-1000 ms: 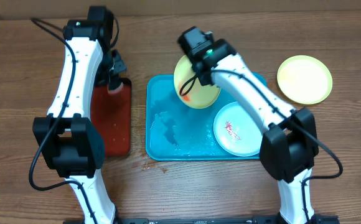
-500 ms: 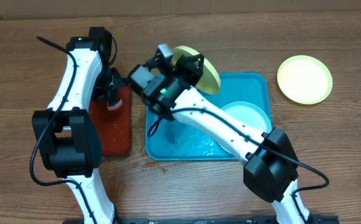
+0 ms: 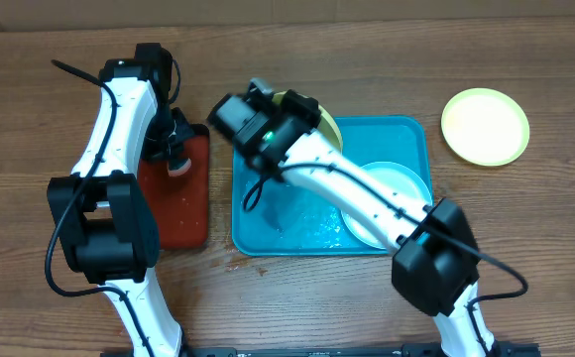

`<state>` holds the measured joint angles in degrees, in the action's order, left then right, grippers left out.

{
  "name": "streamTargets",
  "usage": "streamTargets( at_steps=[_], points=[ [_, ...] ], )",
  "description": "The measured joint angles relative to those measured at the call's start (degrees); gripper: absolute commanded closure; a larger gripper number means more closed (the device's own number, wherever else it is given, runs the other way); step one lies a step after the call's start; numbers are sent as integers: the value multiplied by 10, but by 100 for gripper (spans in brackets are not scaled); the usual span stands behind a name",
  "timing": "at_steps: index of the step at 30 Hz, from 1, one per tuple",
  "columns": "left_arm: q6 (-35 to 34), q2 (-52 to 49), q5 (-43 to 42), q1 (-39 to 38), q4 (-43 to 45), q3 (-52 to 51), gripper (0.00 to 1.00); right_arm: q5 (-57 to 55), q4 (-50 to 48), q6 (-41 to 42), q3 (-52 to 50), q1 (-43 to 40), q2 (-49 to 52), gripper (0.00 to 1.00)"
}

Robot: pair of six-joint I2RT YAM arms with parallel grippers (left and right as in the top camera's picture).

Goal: Clean dirty plates on tray and stack at the side
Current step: 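Lift the yellow-rimmed plate with the right gripper and stack it on the yellow plate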

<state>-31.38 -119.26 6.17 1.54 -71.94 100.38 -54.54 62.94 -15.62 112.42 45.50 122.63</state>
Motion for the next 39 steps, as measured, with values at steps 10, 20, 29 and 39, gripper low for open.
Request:
streamTargets(
  at_steps=[10, 20, 29, 39],
  points=[
    [0, 0, 0, 0, 0, 0, 96, 370, 21, 116, 3, -317, -31, 96],
    [0, 0, 0, 0, 5, 0, 96, 611, 18, 186, -9, -661, -47, 96],
    [0, 0, 0, 0, 9, 0, 96, 651, -32, 236, -100, -751, -18, 96],
    [0, 0, 0, 0, 8, 0, 96, 647, -90, 246, -179, -737, -17, 55]
  ],
)
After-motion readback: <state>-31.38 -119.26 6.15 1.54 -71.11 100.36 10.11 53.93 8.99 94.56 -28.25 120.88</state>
